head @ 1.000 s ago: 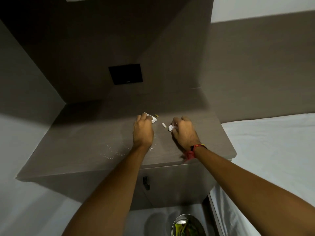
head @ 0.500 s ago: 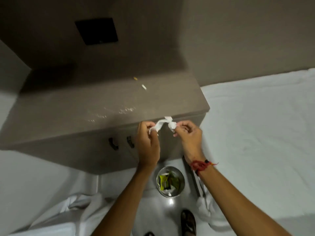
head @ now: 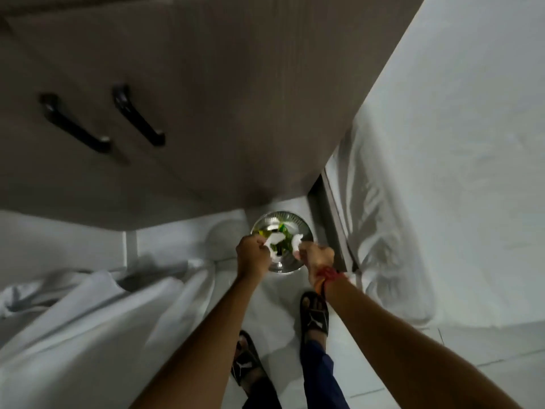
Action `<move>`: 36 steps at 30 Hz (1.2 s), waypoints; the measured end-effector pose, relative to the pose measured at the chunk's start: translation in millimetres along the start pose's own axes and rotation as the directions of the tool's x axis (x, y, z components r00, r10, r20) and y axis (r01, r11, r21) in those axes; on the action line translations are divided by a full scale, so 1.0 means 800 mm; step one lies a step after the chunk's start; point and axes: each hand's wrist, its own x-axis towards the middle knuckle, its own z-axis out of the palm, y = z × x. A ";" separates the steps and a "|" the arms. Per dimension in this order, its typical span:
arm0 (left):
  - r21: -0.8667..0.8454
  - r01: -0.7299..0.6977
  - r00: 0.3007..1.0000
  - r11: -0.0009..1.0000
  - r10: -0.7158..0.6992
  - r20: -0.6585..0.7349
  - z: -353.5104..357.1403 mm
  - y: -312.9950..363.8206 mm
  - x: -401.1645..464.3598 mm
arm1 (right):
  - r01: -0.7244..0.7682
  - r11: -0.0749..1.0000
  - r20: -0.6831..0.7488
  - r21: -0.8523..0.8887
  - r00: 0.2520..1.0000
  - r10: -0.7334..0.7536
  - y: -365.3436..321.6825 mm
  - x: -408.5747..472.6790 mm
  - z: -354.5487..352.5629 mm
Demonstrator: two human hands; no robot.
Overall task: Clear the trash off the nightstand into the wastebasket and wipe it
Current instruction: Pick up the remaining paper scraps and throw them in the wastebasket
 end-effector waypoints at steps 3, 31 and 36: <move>0.027 0.040 0.990 0.999 -0.043 0.134 0.032 -0.037 0.029 | -0.019 0.999 0.063 -0.027 0.998 0.021 0.017 0.047 0.000; 0.430 -0.602 0.618 0.673 0.733 -0.284 -0.497 0.486 0.033 | 0.917 -0.079 0.623 -0.391 0.201 -0.756 -0.527 -0.366 0.256; 0.619 -0.567 0.603 0.543 0.786 -0.137 -0.482 0.489 0.077 | 0.861 -0.158 0.591 -0.483 0.188 -0.784 -0.522 -0.349 0.282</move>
